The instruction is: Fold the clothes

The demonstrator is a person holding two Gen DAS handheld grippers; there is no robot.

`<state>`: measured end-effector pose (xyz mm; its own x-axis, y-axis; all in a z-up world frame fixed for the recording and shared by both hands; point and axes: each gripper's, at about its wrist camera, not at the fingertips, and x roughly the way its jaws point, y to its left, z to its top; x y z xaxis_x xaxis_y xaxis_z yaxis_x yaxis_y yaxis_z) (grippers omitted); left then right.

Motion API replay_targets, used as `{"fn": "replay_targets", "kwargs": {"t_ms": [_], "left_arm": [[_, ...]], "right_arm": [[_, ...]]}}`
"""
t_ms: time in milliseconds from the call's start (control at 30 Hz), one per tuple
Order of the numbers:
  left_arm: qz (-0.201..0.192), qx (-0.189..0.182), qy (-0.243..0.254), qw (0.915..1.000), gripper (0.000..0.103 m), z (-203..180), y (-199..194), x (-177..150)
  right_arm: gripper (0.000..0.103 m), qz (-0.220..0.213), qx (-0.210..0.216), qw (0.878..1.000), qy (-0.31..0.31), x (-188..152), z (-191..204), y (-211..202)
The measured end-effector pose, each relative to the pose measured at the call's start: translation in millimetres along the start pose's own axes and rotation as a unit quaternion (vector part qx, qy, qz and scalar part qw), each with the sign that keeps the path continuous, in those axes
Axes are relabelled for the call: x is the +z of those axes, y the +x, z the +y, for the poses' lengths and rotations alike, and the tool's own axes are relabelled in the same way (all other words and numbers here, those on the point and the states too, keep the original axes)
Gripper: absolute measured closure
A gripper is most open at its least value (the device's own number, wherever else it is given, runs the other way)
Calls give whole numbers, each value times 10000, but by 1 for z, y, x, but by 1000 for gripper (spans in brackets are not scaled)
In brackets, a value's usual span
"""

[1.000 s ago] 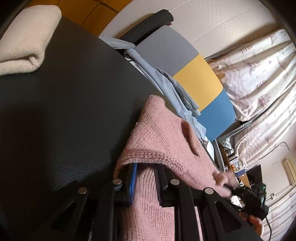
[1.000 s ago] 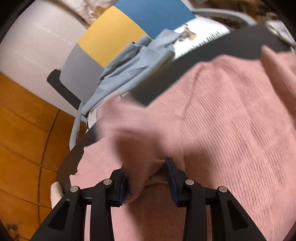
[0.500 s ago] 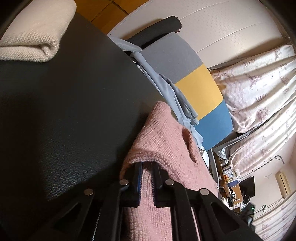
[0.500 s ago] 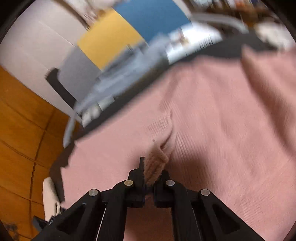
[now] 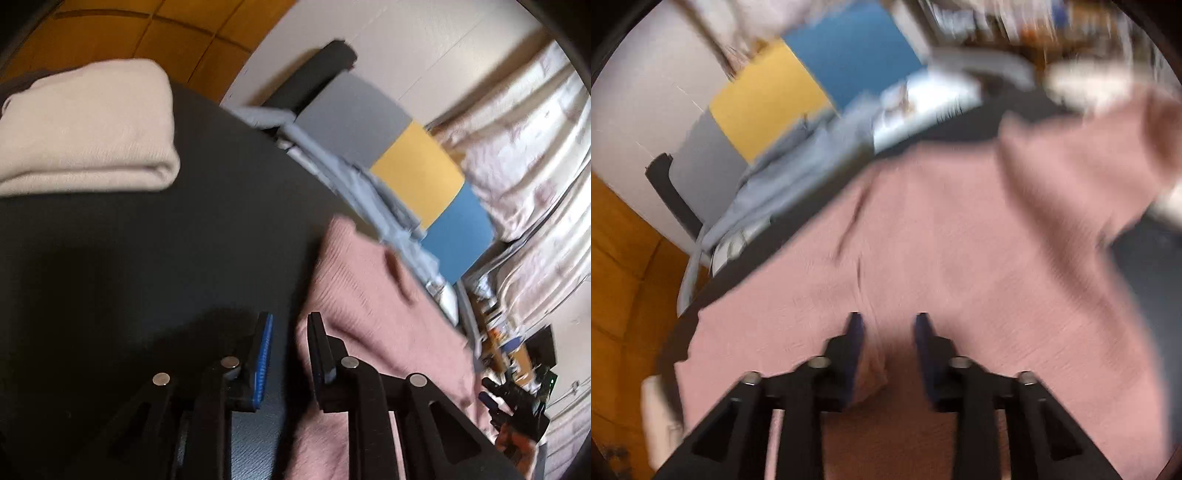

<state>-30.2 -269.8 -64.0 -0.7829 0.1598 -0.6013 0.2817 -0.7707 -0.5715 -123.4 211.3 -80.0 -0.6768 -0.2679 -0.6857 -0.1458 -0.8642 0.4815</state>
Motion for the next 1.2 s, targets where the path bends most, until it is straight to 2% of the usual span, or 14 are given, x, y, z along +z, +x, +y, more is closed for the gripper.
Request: {"fn": "replay_targets", "kwargs": {"t_ms": [100, 200, 233, 333, 400, 433, 533, 633, 733, 867, 1033, 1100, 1167, 1200], "left_arm": [[-59, -50, 487, 9988, 86, -31, 14, 11], [112, -61, 1476, 9890, 85, -81, 48, 12], [162, 3, 1935, 9810, 84, -100, 63, 11], [249, 580, 2730, 9599, 84, -125, 102, 15], [531, 1021, 2864, 9512, 84, -118, 131, 23], [621, 1215, 2697, 9532, 83, -110, 140, 32], [465, 1172, 1870, 9742, 85, -79, 136, 51], [323, 1124, 1282, 9848, 85, -53, 128, 61], [332, 1088, 1330, 9846, 85, -51, 127, 61], [335, 1274, 1501, 9799, 85, -55, 133, 59], [559, 1605, 2266, 9590, 85, -68, 115, 55], [404, 1288, 2116, 9680, 85, -68, 91, 47], [493, 759, 1858, 9784, 84, -67, 75, 34], [515, 811, 1987, 9753, 84, -70, 76, 24]], "right_arm": [[66, -308, -260, 9961, -786, -1, 25, -13], [72, 45, -111, 9855, -1690, -19, 62, 9], [72, 157, -194, 9822, -1860, -25, 70, 18], [72, 349, -301, 9804, -1915, -31, 80, 35], [72, 368, -289, 9813, -1866, -29, 83, 37], [72, 361, -279, 9811, -1880, -30, 81, 33], [72, 331, -316, 9786, -2004, -31, 80, 35], [72, 304, -390, 9760, -2121, -31, 79, 44], [72, 409, -382, 9777, -2025, -28, 72, 59], [72, 362, -487, 9713, -2301, -27, 74, 71], [70, 514, -319, 9740, -2184, -19, 66, 64], [70, 499, -361, 9735, -2204, -20, 65, 59], [68, 485, -403, 9729, -2225, -20, 65, 54], [67, 477, -424, 9726, -2235, -21, 65, 52]]}}
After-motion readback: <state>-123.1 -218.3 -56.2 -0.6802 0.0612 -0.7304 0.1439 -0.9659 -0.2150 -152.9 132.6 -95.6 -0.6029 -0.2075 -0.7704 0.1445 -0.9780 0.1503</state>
